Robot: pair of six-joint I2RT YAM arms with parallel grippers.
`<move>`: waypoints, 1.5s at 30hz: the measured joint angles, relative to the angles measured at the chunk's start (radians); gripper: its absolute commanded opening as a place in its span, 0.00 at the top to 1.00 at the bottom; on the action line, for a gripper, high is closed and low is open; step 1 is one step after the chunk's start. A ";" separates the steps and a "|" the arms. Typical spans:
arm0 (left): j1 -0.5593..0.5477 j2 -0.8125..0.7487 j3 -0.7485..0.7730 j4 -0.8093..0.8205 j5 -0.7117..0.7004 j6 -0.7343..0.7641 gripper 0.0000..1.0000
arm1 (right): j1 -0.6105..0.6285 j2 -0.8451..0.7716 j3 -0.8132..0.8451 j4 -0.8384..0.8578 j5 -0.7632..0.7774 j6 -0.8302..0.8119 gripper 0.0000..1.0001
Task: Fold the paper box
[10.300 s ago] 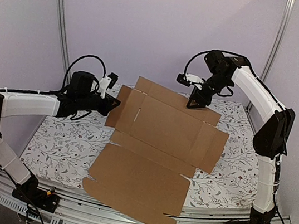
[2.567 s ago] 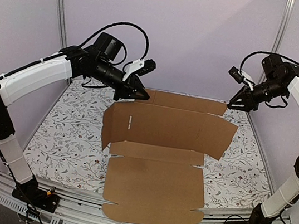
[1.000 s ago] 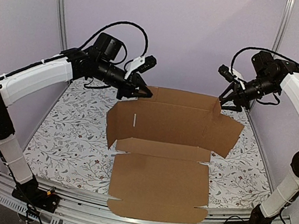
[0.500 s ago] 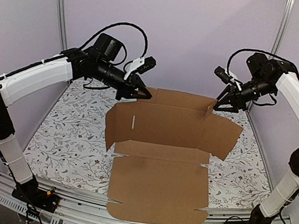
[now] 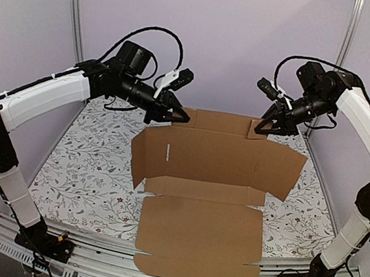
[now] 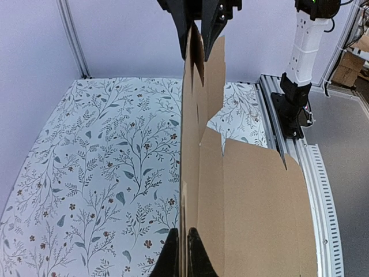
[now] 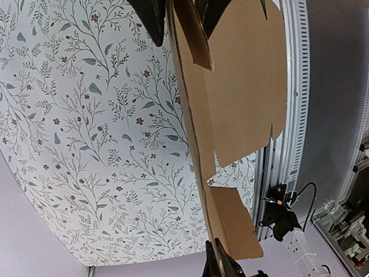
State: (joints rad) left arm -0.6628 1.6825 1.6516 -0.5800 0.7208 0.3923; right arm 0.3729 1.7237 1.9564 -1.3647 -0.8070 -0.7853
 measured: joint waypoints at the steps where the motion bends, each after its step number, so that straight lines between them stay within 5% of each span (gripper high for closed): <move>1: 0.000 0.000 0.000 0.000 0.001 0.000 1.00 | 0.000 0.002 0.001 0.002 -0.001 0.000 0.91; 5: 0.000 0.000 0.000 0.000 0.002 0.007 0.92 | 0.000 0.002 0.002 0.004 -0.001 -0.003 1.00; 14: 0.000 0.001 0.000 0.014 -0.012 -0.003 0.87 | 0.007 0.002 0.013 0.004 0.018 -0.024 1.00; 25: 0.000 -0.014 -0.037 0.099 -0.142 -0.048 0.30 | 0.013 0.002 0.013 0.007 0.093 -0.018 1.00; 33: 0.000 -0.225 -0.309 0.251 -0.529 -0.195 0.28 | 0.003 0.020 -0.011 0.017 0.125 0.013 1.00; 39: 0.000 -0.350 -0.637 0.443 -0.659 -0.373 0.27 | -0.029 0.023 -0.041 0.030 0.116 0.031 1.00; 42: -0.005 -0.319 -0.682 0.494 -0.682 -0.421 0.32 | -0.034 0.022 -0.063 0.041 0.116 0.040 1.00; 45: -0.010 -0.285 -0.682 0.542 -0.686 -0.446 0.49 | -0.034 0.018 -0.090 0.049 0.116 0.043 1.00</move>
State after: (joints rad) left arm -0.6724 1.3979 0.9691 -0.0380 0.0345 -0.0540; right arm 0.3389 1.7420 1.8660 -1.3159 -0.6914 -0.7422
